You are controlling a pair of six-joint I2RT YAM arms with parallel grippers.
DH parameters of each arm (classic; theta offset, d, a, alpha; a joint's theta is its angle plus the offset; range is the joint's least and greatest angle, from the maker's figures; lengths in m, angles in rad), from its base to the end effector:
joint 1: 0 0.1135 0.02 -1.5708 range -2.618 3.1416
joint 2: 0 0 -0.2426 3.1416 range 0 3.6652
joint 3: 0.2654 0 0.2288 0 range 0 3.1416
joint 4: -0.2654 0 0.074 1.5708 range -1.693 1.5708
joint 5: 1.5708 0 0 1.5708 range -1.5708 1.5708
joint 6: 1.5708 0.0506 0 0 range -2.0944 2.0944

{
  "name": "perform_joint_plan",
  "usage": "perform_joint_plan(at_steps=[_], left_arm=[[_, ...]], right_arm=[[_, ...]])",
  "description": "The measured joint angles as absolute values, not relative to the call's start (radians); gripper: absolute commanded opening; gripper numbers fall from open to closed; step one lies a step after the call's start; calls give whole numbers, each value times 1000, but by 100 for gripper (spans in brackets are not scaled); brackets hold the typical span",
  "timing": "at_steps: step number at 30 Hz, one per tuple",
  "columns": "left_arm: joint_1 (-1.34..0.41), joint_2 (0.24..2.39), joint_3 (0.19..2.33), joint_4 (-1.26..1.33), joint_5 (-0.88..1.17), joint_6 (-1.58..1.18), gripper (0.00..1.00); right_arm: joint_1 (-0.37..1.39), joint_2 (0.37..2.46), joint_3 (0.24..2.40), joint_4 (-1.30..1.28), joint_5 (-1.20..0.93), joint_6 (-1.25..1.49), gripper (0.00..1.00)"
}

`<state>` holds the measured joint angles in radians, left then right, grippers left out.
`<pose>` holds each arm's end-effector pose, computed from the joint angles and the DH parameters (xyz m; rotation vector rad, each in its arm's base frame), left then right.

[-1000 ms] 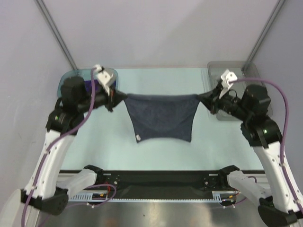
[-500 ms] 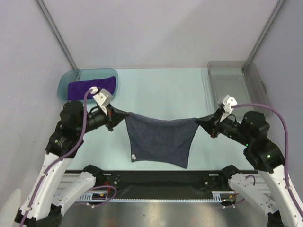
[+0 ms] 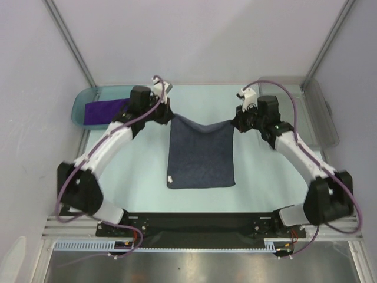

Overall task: Fold and stack the towels
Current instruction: Fold the towel

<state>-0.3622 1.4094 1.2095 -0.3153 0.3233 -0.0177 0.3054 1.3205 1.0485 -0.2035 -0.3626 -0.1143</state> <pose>0.2893 -0.1268 0.3078 0.5559 2.0318 -0.5666 0.2774 0.1063 0.2915 -0.6465 1.9432 0.4898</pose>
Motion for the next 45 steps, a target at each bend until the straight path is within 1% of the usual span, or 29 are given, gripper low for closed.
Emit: perform_joint_plan(at_steps=[5, 7, 11, 16, 19, 21, 31, 35, 45], left_arm=[[-318, 1751, 1440, -273, 308, -18, 0], [-300, 1863, 1530, -272, 307, -18, 0], [-262, 2105, 1776, -295, 308, -9, 0], [-231, 2296, 1991, -362, 318, 1, 0], [-222, 2359, 2071, -388, 321, 8, 0], [-221, 2373, 2086, -404, 322, 12, 0], [-219, 2361, 2079, -447, 327, 46, 0], [-219, 2303, 2009, -458, 334, 54, 0], [-219, 2077, 1768, -439, 367, 51, 0]], right_arm=[[242, 1602, 1185, -118, -386, -125, 0], [222, 1703, 1264, -81, -401, -128, 2], [193, 1895, 1432, -39, -437, -134, 4], [163, 2051, 1564, -36, -466, -137, 5], [149, 2115, 1610, -38, -480, -138, 3], [141, 2136, 1619, -40, -488, -142, 0], [138, 2150, 1655, -80, -516, -183, 0], [137, 2111, 1611, -95, -524, -189, 0], [156, 1903, 1441, -101, -524, -184, 0]])
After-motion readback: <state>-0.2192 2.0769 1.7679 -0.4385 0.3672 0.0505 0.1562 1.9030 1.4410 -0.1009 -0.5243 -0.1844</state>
